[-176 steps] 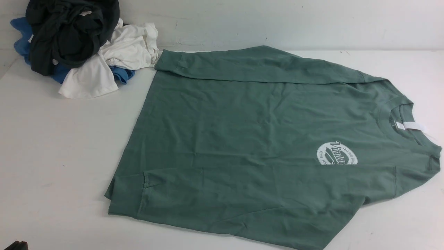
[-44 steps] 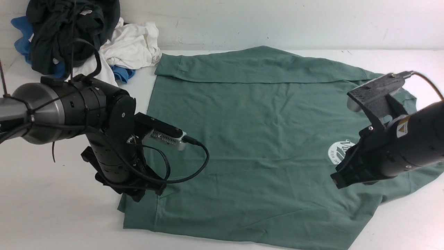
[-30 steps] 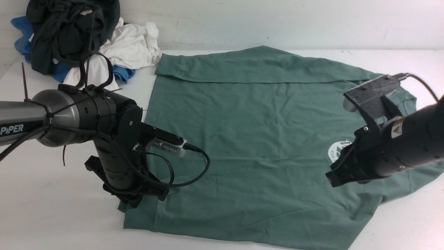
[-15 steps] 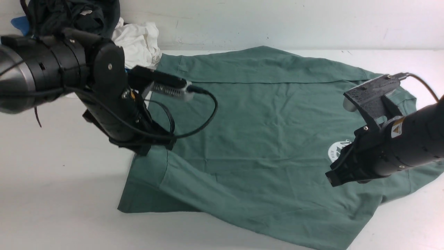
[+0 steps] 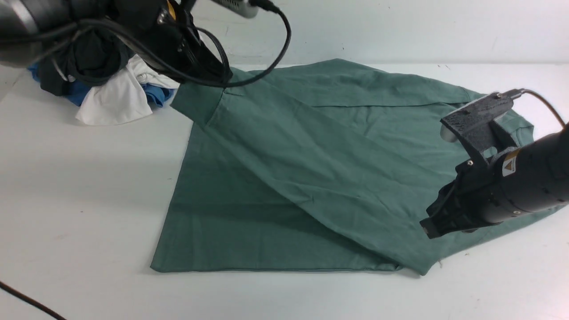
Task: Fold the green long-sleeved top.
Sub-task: Use the left arm to drag and place the cuff at the centered position on the left edge of the fabric, then use the left arm to clamp the cuff farthest from it
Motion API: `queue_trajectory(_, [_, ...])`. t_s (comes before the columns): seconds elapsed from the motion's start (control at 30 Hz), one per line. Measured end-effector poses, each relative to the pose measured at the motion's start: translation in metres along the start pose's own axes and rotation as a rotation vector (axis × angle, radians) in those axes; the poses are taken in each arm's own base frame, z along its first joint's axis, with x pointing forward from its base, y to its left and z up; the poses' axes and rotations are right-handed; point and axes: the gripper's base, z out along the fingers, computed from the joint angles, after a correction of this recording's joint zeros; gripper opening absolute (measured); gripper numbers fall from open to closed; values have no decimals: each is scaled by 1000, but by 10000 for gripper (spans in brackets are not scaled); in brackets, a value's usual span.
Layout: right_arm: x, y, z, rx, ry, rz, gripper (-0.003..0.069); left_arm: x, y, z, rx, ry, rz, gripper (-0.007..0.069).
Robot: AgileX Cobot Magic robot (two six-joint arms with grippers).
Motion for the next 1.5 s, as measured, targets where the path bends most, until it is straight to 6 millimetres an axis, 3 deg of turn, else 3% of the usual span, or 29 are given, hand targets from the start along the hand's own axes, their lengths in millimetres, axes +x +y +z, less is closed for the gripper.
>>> queue_trajectory(0.07, [0, 0, 0, 0, 0, 0, -10, 7, -5, 34, 0, 53, 11, -4])
queue_trajectory(0.13, [0, 0, 0, 0, 0, 0, -10, 13, -8, 54, -5, 85, 18, -4])
queue_trajectory(0.2, [0, 0, 0, -3, -1, 4, -10, 25, -11, 90, -36, 139, 25, 11])
queue_trajectory(0.27, [0, 1, 0, -6, -1, 8, -10, 31, -10, 106, -75, 165, 18, 52])
queue_trajectory(0.43, [0, 0, 6, -9, 11, 11, -10, 22, 1, 111, -199, 122, -4, 191])
queue_trajectory(0.53, [0, 1, 16, -30, 27, 40, -10, -4, 17, 96, -263, 15, -79, 301])
queue_trajectory(0.63, [1, 3, 27, -58, 53, 80, -10, -22, 33, 94, -247, -45, -164, 333])
queue_trajectory(0.8, [6, 6, 48, -102, 118, 138, -10, -28, 49, 128, -128, -25, -264, 342])
queue_trajectory(0.87, [11, 7, 56, -118, 175, 145, -10, -27, 56, 151, -49, -12, -315, 342])
queue_trajectory(1.0, [16, 9, 58, -135, 233, 142, -10, -23, 71, 195, 27, -50, -412, 350])
queue_trajectory(1.2, [19, 10, 57, -150, 277, 141, -10, -17, 97, 229, 44, -196, -550, 415])
queue_trajectory(1.4, [23, 12, 56, -164, 318, 140, -10, 5, 90, 266, 81, -179, -571, 431])
queue_trajectory(1.5, [23, 12, 56, -165, 319, 139, -8, 3, 82, 265, 96, -161, -504, 372])
